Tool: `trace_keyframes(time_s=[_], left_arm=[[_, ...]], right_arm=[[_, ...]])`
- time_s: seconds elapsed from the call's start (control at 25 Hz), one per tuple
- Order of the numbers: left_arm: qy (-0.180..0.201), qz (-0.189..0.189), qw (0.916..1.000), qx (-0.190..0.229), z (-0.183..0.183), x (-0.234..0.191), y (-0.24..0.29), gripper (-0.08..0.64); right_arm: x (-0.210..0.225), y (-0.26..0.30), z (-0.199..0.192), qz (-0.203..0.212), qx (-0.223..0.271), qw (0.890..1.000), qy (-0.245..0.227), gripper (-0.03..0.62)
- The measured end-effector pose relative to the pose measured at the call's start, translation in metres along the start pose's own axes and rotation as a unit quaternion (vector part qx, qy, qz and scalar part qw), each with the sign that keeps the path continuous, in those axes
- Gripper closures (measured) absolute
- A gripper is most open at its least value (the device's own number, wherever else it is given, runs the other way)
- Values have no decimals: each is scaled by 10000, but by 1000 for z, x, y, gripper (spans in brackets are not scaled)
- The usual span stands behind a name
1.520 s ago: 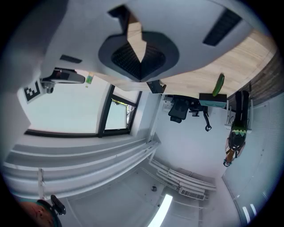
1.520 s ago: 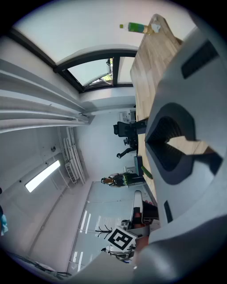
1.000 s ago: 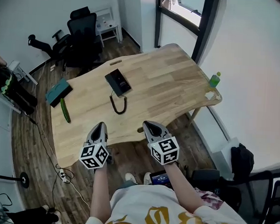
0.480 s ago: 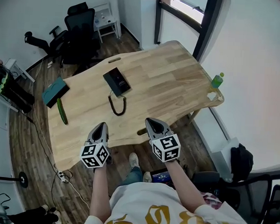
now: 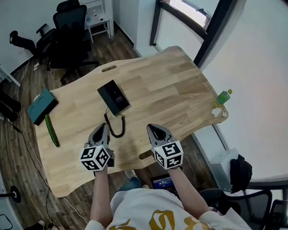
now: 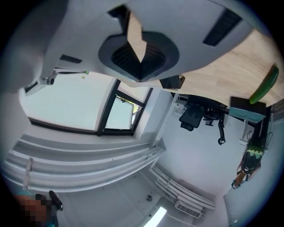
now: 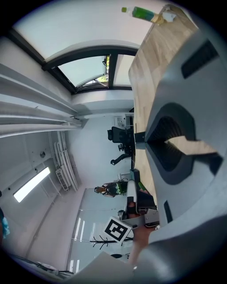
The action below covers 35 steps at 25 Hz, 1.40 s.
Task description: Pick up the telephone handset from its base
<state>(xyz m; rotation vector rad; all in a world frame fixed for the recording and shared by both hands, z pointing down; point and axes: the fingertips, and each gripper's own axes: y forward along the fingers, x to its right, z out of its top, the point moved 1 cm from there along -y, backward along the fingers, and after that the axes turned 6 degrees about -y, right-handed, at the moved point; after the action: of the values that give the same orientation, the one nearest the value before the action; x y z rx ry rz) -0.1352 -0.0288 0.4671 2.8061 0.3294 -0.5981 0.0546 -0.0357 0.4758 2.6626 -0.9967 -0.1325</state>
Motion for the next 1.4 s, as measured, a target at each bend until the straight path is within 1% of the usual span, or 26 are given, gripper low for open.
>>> trace_keyframes(time_s=[0.16, 0.32, 0.56, 0.72, 0.84, 1.0, 1.24, 1.4], left_arm=[[-77, -60, 10000, -12, 15, -23, 31, 554], [-278, -25, 9996, -41, 24, -47, 53, 554], [-468, -156, 9987, -162, 24, -56, 74, 554], [-460, -202, 9986, -150, 28, -57, 81, 554], [-488, -153, 9986, -113, 31, -62, 80, 554], [-485, -37, 9988, -34, 36, -69, 78, 554], [-308, -73, 9995, -34, 42, -64, 79, 554], [-384, -2, 9992, -57, 42, -69, 80, 554]], right_arm=[[11, 37, 7, -16, -92, 10000, 26, 588], [10, 65, 10, 32, -128, 9999, 5, 588], [11, 82, 19, -108, -92, 9999, 46, 588], [19, 86, 22, -174, -75, 9998, 63, 588], [19, 91, 21, -155, -86, 9998, 92, 588], [13, 102, 26, -9, -14, 10000, 63, 588], [9, 118, 35, 189, 83, 9998, 79, 588], [7, 124, 36, 256, 97, 9996, 85, 588]])
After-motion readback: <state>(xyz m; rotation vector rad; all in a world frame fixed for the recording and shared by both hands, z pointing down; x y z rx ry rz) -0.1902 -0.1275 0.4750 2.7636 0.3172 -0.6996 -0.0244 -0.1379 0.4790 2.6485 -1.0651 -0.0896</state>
